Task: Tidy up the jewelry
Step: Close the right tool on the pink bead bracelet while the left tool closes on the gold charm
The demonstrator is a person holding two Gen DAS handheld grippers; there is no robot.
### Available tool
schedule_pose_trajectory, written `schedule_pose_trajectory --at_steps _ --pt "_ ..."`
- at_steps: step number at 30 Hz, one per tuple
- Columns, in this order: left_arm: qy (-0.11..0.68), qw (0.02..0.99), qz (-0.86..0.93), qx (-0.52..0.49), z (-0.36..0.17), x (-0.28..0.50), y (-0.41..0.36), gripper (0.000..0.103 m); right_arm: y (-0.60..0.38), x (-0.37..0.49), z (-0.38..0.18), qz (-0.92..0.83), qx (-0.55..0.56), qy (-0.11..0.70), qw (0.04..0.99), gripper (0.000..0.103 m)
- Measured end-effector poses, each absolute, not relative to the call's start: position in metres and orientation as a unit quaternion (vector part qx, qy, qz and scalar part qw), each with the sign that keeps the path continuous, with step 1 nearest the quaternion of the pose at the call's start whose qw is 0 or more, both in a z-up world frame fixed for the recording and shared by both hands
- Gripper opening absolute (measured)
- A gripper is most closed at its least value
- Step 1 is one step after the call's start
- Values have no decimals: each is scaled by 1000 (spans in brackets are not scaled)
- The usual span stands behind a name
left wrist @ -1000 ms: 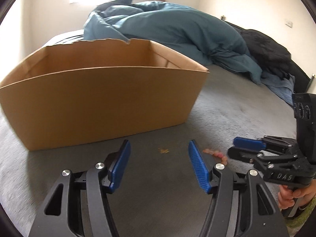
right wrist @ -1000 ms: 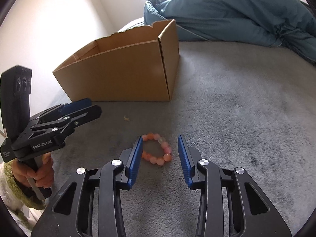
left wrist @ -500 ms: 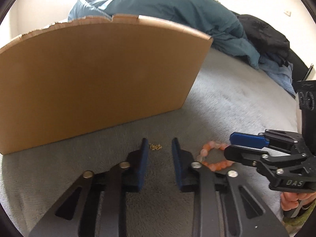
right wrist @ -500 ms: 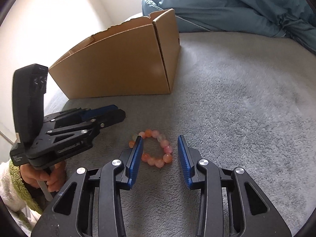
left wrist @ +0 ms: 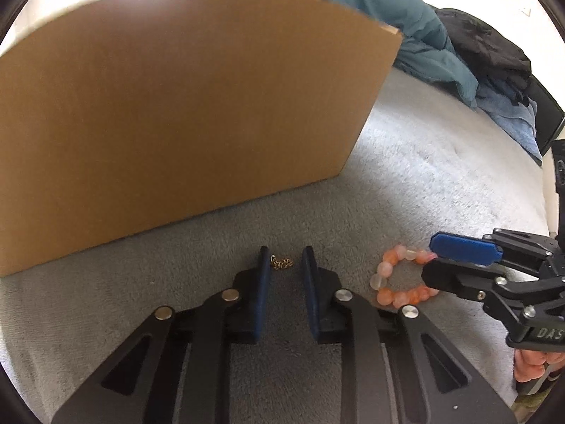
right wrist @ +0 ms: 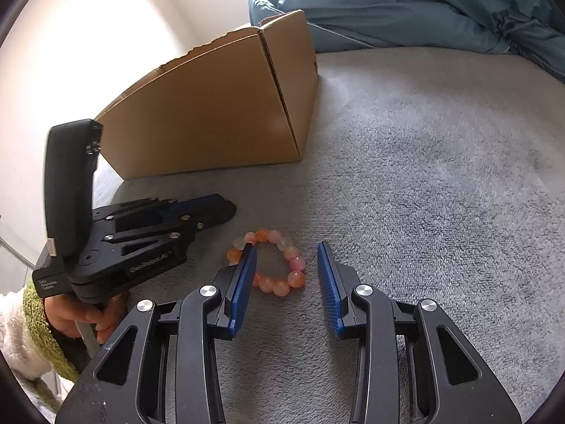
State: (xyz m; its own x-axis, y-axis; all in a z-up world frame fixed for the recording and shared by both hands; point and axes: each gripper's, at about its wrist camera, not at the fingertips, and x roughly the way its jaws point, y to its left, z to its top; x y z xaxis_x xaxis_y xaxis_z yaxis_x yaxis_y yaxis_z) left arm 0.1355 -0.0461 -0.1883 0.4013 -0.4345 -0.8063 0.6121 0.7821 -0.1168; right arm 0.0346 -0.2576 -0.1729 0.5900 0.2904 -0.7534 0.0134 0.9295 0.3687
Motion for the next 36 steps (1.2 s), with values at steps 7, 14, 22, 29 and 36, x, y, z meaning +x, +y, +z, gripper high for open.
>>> schedule_pose_trajectory --at_steps 7,14,22,29,36 --pt "441 841 -303 78 -185 135 -40 18 -261 32 -174 82 176 444 875 35" --pt "459 828 -311 81 -193 140 -48 23 -270 32 -176 87 181 444 873 34" --pt "461 827 -304 106 -198 140 -56 23 -278 32 -179 91 187 444 871 33" --pt "447 836 -290 135 -199 133 -73 20 -280 32 -179 91 186 445 871 33" --pt "450 837 -297 96 -193 136 -66 5 -280 31 -176 89 188 446 871 32"
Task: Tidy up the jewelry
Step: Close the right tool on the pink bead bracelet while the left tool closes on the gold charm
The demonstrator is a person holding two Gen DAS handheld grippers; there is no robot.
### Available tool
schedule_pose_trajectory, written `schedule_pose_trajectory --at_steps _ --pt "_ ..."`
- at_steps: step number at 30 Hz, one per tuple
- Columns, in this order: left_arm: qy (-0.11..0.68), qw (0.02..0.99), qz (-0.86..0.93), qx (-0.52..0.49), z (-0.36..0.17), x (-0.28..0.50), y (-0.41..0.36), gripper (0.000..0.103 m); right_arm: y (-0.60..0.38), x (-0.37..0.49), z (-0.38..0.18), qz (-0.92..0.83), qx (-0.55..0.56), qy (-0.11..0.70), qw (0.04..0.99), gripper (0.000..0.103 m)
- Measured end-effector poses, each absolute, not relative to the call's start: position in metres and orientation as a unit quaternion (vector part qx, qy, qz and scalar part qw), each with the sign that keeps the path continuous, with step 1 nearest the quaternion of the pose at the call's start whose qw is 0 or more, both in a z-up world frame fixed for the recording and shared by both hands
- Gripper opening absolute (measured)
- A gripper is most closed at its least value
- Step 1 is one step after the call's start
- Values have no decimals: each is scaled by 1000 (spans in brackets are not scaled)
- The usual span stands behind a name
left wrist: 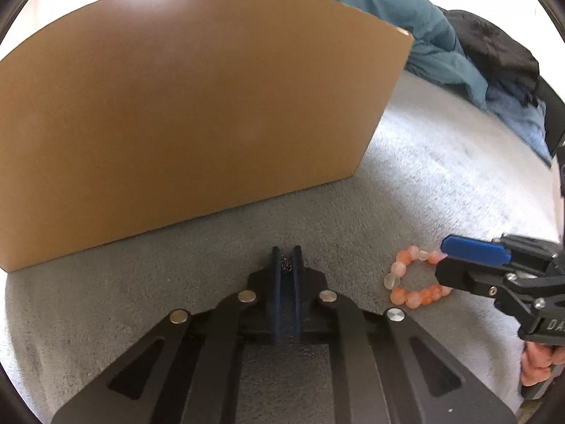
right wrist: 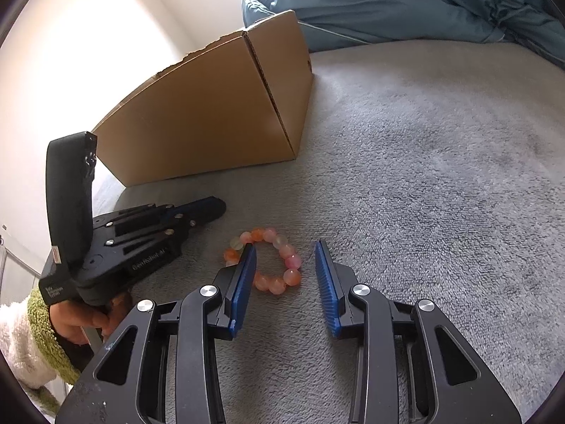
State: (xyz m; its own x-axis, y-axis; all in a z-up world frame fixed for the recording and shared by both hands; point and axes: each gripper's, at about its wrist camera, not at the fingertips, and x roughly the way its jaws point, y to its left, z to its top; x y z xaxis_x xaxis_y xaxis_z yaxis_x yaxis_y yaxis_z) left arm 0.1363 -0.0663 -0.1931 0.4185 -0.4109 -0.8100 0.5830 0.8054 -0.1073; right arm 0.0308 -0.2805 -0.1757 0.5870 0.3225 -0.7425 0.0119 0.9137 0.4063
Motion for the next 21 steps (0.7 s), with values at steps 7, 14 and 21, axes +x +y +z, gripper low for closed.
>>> schedule_pose_trajectory --at_steps 7,14,21 --pt "434 848 -300 46 -175 136 -42 4 -279 30 -172 92 180 448 871 32" --pt "424 859 -285 24 -172 133 -21 4 -270 35 -170 90 149 455 873 26" --pt "432 863 -262 -21 -179 134 3 5 -260 43 -172 86 103 467 874 20"
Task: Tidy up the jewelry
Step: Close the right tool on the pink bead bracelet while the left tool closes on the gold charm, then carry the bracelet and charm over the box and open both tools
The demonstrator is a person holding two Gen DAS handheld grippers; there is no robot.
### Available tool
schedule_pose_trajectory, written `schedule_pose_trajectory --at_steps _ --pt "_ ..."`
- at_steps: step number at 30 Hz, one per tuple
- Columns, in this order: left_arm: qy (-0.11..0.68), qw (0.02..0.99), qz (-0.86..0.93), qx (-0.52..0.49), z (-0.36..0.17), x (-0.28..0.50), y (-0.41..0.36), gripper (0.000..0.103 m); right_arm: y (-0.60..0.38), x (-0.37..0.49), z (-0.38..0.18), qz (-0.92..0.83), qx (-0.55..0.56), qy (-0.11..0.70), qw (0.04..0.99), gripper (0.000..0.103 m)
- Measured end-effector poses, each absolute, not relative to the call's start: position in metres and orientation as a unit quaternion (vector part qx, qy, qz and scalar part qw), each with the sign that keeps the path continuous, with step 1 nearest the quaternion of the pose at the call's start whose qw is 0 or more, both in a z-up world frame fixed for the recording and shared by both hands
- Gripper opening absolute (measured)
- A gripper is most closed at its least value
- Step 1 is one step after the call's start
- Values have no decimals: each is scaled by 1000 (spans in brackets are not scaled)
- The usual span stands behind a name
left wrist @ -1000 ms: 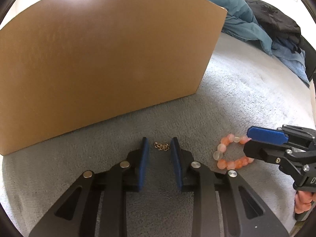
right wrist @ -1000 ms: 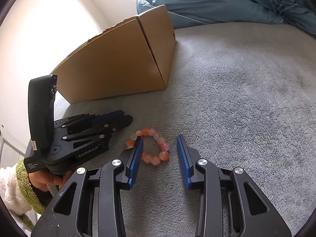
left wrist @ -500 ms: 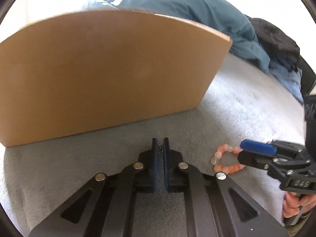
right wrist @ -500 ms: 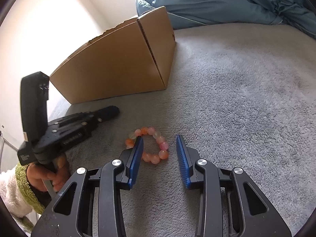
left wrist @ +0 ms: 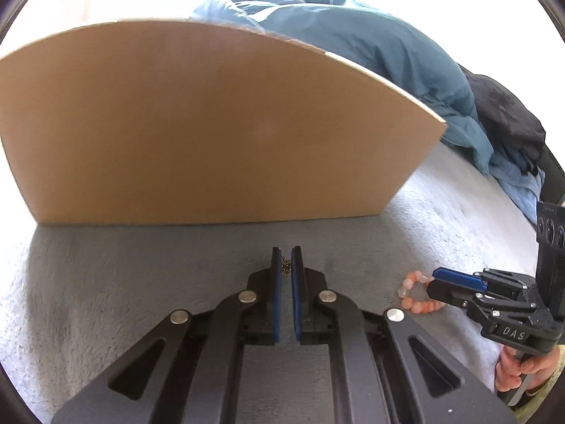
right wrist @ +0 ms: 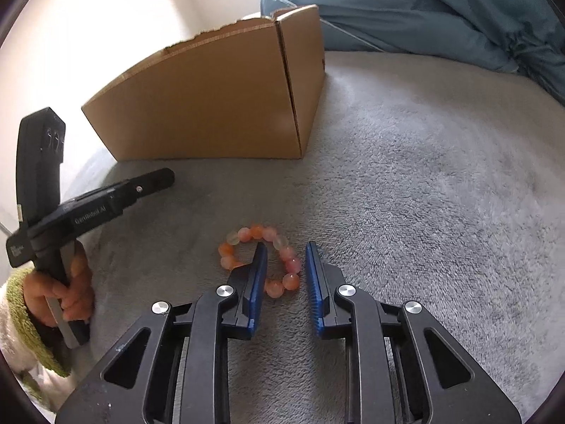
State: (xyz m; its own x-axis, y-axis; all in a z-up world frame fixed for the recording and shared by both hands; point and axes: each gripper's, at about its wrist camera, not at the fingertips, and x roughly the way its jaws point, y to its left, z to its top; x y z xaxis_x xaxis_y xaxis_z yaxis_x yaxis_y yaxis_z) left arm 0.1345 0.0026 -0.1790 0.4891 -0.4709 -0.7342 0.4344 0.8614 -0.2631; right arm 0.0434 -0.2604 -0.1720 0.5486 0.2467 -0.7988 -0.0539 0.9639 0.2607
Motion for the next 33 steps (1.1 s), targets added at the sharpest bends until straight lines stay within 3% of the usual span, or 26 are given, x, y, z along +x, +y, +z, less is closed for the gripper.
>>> schedule_pose_trajectory --at_steps 9,10,15,26,33 --pt "446 858 -255 -23 -193 140 5 5 -256 52 -189 74 96 479 869 13" --pt "447 857 -254 -23 -193 141 4 5 -258 51 -188 72 101 477 870 8" --pt "438 863 -249 -22 -180 139 -2 5 -263 42 -169 74 115 458 879 7" --pt "338 900 -273 -27 -74 114 33 5 -260 48 -65 84 60 369 923 7" --pt "317 902 -289 -52 -16 159 45 5 -252 94 -6 122 59 319 938 7"
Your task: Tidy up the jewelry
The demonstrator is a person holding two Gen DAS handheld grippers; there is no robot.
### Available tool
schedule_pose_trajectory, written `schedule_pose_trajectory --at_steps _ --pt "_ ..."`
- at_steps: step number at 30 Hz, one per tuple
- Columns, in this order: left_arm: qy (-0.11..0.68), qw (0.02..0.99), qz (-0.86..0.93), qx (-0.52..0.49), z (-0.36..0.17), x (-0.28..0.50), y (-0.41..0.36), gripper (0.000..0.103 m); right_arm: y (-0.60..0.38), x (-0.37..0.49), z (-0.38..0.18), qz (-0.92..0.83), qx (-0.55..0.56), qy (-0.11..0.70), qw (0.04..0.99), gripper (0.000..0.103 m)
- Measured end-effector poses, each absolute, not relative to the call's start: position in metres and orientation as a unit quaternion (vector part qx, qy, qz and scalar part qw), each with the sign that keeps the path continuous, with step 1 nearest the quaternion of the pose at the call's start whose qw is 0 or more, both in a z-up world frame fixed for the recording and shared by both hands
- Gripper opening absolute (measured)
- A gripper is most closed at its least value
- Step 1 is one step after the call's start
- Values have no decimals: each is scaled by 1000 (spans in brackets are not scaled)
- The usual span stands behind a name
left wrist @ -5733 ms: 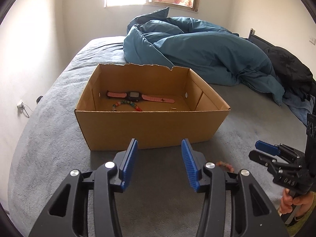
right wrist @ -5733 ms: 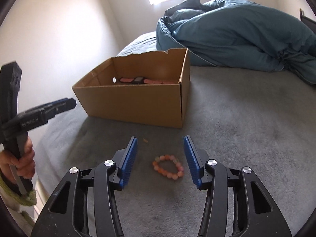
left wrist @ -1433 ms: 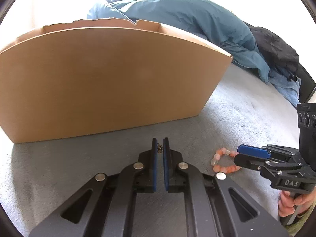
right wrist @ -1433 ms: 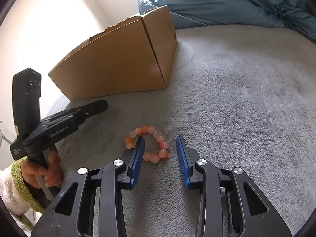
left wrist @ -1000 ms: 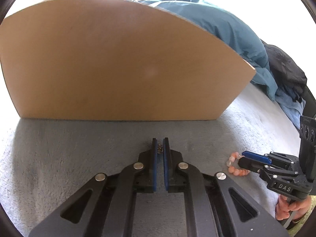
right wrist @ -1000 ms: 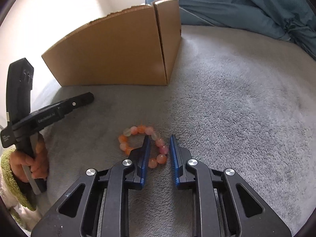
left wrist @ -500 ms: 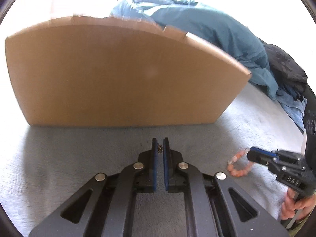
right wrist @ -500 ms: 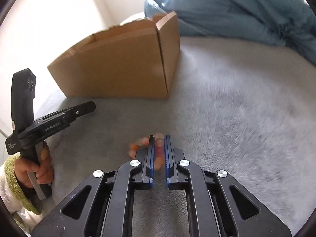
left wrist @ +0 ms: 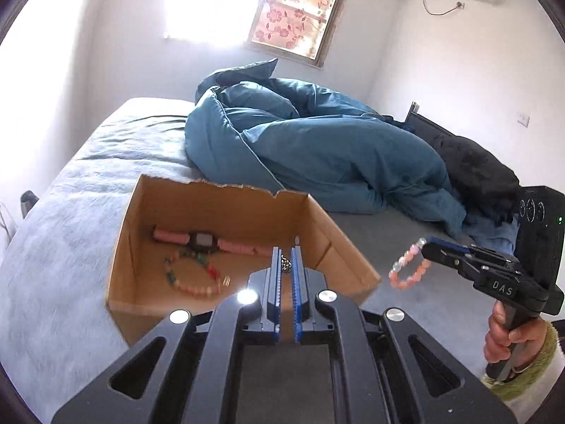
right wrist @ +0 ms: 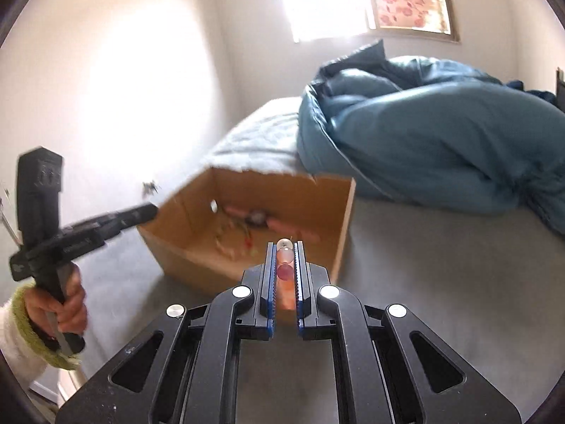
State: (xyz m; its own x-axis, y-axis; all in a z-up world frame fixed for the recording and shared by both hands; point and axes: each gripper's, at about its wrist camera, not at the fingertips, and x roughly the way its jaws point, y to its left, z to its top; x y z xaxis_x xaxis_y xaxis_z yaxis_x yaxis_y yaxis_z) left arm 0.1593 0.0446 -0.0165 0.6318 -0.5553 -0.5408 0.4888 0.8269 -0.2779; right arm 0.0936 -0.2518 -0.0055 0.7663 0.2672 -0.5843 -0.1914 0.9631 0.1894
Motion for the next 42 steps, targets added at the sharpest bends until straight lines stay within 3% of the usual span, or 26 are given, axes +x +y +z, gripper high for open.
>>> schedule_pose_trajectory --at_steps 8,16,22,27,29,34,36,42 --pt "451 853 -259 -42 -66 252 17 5 -243 180 -35 135 52 402 904 7" --pt "499 830 -246 -39 -100 276 11 7 -231 223 -74 133 29 469 872 11" --pt "498 830 -246 -50 -102 273 16 38 -233 221 -79 121 18 475 872 24" --pt "480 841 -246 -47 -84 262 23 42 -249 210 -66 115 48 457 881 27" --pt "452 856 -245 -44 -65 251 32 44 -258 200 -57 109 62 443 888 32" --pt "389 904 -175 -32 -29 229 68 67 -286 180 -47 80 107 420 898 48" --pt "394 910 -126 -24 -33 231 83 72 -294 181 -57 75 130 434 888 49" --pt "495 861 -90 -69 -84 259 102 72 -295 195 -96 71 175 496 847 48"
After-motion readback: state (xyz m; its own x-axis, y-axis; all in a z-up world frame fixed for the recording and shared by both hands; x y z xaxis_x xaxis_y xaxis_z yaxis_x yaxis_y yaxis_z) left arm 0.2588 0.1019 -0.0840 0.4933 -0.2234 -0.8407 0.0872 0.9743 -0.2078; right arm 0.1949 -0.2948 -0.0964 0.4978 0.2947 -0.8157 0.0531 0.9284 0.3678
